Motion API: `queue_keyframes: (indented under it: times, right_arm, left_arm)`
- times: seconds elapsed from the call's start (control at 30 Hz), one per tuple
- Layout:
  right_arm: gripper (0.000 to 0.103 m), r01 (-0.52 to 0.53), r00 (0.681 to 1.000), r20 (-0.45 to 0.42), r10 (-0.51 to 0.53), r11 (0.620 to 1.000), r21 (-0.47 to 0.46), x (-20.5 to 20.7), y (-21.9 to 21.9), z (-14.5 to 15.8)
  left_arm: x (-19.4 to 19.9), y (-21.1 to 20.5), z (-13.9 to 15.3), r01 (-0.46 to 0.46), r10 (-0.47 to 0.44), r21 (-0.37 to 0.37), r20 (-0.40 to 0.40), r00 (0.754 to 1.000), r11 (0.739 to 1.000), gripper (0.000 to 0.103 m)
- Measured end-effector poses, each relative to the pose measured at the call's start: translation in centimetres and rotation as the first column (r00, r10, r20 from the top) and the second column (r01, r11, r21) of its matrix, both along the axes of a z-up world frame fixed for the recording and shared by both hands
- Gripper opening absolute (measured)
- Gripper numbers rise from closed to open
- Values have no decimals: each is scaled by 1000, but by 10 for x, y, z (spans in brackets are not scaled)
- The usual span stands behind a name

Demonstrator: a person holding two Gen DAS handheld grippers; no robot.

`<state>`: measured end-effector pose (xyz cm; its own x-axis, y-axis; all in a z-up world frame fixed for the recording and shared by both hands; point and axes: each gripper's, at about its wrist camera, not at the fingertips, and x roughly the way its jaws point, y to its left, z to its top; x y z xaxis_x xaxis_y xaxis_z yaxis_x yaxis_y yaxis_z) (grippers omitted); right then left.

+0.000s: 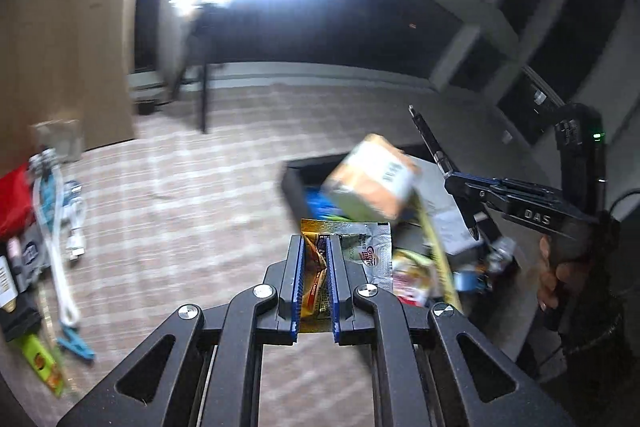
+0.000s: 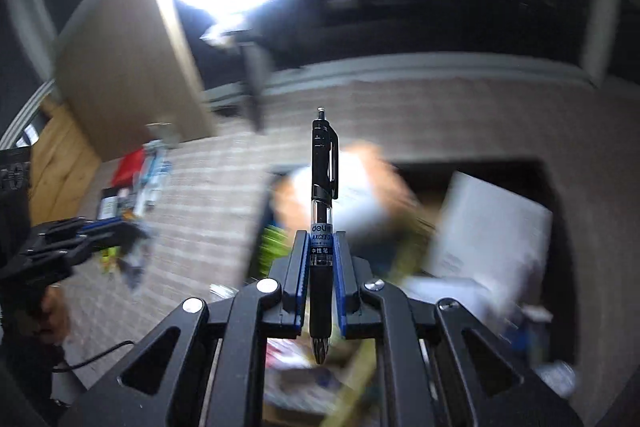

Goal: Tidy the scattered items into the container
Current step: 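Carry the pen and snack packet to the black tray and open both tools, then move both tools back to the white cable and clothespins on the floor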

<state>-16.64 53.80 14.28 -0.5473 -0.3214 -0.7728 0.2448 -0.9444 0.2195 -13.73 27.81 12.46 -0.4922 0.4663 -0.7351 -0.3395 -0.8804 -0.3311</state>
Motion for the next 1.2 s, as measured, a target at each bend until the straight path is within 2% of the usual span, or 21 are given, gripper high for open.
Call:
queue_keyframes:
  times: [0.2, 0.47, 0.6, 0.63, 0.67, 0.7, 0.77, 0.9, 0.97, 1.2]
  right_arm:
    - [11, 154, 988, 14, -155, 988, 22, 22, 71, -6]
    - [11, 181, 983, 40, -182, 983, 23, 50, 89, -12]
    - [12, 162, 986, 29, -162, 987, -6, 61, 79, -16]
    - [21, 177, 984, 39, -176, 984, -3, 60, 79, -17]
    - [36, 189, 981, 52, -189, 982, -5, 59, 79, -18]
    - [41, 210, 976, 53, -209, 977, -19, 58, 82, -16]
    - [43, 221, 975, 25, -221, 974, -45, 61, 84, -10]
    - [45, 218, 976, 0, -219, 976, -24, 61, 83, -1]
    - [53, 221, 975, 1, -221, 975, -19, 61, 81, -1]
    - [54, 197, 980, 9, -197, 980, -22, 59, 73, -4]
  left_arm:
    - [10, 61, 6, 140, -140, -12, -7, 990, 990, 10]
    - [35, 114, 3, 274, -275, -66, -5, 961, 959, 10]
    - [39, 122, -1, 283, -285, -95, 0, 959, 954, 13]
    - [40, 125, -3, 280, -282, -127, 1, 959, 952, 33]
    - [40, 127, -5, 275, -278, -157, 3, 961, 949, 45]
    - [41, 127, -5, 266, -270, -169, -4, 963, 949, 55]
    - [42, 125, -4, 245, -253, -180, -20, 967, 953, 53]
    - [44, 118, -5, 238, -245, -182, -18, 969, 954, 53]
    - [43, 113, -6, 235, -239, -168, -5, 971, 957, 53]
    - [41, 98, -12, 208, -209, -157, 10, 978, 965, 51]
